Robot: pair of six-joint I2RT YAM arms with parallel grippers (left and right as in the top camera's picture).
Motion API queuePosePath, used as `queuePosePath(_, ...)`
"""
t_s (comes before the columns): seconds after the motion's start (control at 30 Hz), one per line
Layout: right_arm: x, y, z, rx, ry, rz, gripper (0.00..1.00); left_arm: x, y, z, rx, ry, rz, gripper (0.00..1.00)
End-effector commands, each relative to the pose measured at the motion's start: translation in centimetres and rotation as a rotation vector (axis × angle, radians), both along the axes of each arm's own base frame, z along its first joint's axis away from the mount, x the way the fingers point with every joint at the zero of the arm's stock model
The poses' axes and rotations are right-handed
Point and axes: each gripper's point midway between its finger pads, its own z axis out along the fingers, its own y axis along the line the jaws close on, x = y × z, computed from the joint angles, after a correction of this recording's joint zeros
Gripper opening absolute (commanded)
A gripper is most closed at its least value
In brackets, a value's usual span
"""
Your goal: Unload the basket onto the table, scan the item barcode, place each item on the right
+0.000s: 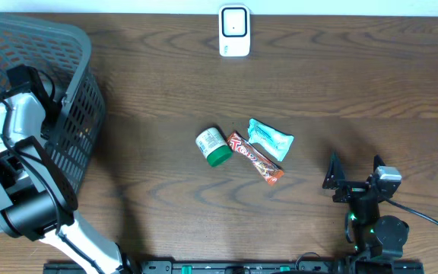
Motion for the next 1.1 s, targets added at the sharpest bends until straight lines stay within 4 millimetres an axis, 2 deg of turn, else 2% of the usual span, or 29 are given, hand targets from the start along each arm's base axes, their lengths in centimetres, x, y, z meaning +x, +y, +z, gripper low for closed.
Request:
queuePosePath(0.0,0.0,0.1,-0.1,-0.012,0.000,0.006,0.99,-0.1,0.1,-0.4,-0.001,0.020,0.014,0.52)
queuePosePath(0.07,0.0,0.1,-0.1,-0.012,0.000,0.006,0.99,0.0,0.4,-0.2,0.003,0.013,0.021,0.44)
queuePosePath(0.17,0.0,0.1,-0.1,-0.011,0.000,0.006,0.99,0.2,1.5,1.0,0.017,-0.015,0.042,0.43)
queuePosePath(0.27,0.0,0.1,-0.1,-0.011,0.000,0.006,0.99,0.3,3.2,3.3,0.037,-0.053,0.080,0.43)
queuePosePath(0.37,0.0,0.1,-0.1,-0.011,0.000,0.006,0.99,-0.2,5.4,6.9,0.066,-0.104,0.129,0.41)
queuePosePath(0.4,0.0,0.1,-0.1,-0.011,0.000,0.006,0.99,-0.6,6.3,8.8,0.084,-0.131,0.153,0.41)
queuePosePath(0.5,0.0,0.1,-0.1,-0.012,0.000,0.006,0.99,-1.7,7.6,12.9,0.126,-0.197,0.193,0.41)
queuePosePath(0.67,0.0,0.1,-0.1,-0.011,0.000,0.006,0.99,-3.5,7.3,18.9,0.198,-0.319,0.213,0.41)
queuePosePath(0.77,0.0,0.1,-0.1,-0.011,0.000,0.006,0.99,-4.1,5.4,23.2,0.214,-0.441,0.184,0.41)
queuePosePath(0.87,0.0,0.1,-0.1,-0.011,0.000,0.006,0.99,-5.1,4.1,26.4,0.240,-0.527,0.172,0.41)
queuePosePath(0.9,0.0,0.1,-0.1,-0.012,0.000,0.006,0.99,-5.6,3.9,27.3,0.263,-0.545,0.173,0.42)
queuePosePath(0.97,0.0,0.1,-0.1,-0.011,0.000,0.006,0.99,-6.6,4.3,28.0,0.318,-0.540,0.196,0.52)
queuePosePath(1.0,0.0,0.1,-0.1,-0.012,0.000,0.006,0.99,-7.0,4.5,28.0,0.336,-0.525,0.209,0.57)
queuePosePath(1.03,0.0,0.1,-0.1,-0.011,0.000,0.006,0.99,-7.5,4.7,27.2,0.338,-0.483,0.222,0.69)
queuePosePath(1.07,0.0,0.1,-0.1,-0.012,0.000,0.006,0.99,-7.5,4.8,26.5,0.328,-0.464,0.229,0.73)
